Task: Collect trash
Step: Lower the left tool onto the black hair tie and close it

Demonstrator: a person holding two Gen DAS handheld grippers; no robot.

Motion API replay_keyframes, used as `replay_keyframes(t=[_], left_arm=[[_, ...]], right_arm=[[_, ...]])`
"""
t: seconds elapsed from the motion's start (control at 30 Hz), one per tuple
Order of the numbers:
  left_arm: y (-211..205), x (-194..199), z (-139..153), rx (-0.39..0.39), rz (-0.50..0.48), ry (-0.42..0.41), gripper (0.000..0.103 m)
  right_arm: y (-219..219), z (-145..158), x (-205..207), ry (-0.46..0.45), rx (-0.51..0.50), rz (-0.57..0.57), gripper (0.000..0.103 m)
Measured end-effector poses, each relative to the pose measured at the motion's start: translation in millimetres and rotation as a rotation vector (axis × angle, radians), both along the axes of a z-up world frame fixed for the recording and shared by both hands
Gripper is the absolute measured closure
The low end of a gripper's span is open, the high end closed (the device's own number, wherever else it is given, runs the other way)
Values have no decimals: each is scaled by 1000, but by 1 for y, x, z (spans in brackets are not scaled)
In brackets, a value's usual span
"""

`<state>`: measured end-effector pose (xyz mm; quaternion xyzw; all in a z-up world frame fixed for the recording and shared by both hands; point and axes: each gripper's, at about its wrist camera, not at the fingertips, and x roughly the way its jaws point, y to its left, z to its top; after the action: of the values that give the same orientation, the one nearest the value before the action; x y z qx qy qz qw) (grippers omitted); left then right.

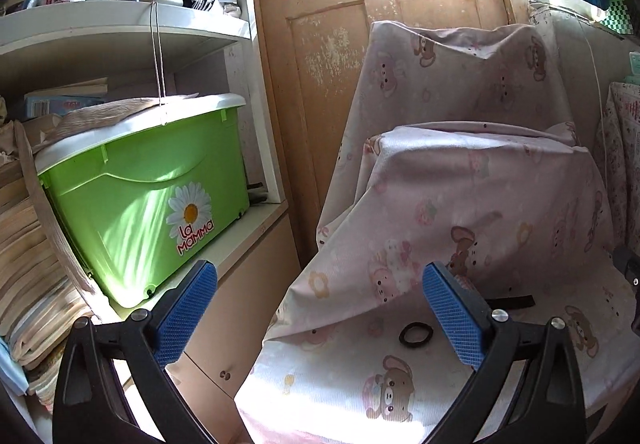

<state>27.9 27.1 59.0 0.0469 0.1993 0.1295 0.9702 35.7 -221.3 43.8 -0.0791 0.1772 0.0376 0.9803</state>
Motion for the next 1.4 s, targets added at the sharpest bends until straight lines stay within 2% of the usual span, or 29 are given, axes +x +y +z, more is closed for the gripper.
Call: replay_keyframes(t=[0.17,0.27,0.47,0.7,0.83,1.0,1.3,1.4], left_arm=[[1,9,-33,30,6,72,1],[0,15,-45,29,-30,121,1],[0,20,-57,-11,-24,161,1],[3,23,-57,-18,-10,164,1],[9,30,-62,-76,-24,208,1],[10,41,-77,-172,-90,284,1],[-19,76,-101,-138,-209,349,13],[-33,83,-103,-51,-273,328,15]], right_arm=[[-3,-23,8,65,-7,-4,24],[-5,-34,13,88,-9,-11,24],[-5,-47,23,134,8,-6,24],[1,-50,26,141,30,17,24],[2,-53,27,156,50,22,24],[4,-57,30,168,45,19,24],[1,-60,37,184,56,14,24],[-3,-60,39,189,59,6,24]])
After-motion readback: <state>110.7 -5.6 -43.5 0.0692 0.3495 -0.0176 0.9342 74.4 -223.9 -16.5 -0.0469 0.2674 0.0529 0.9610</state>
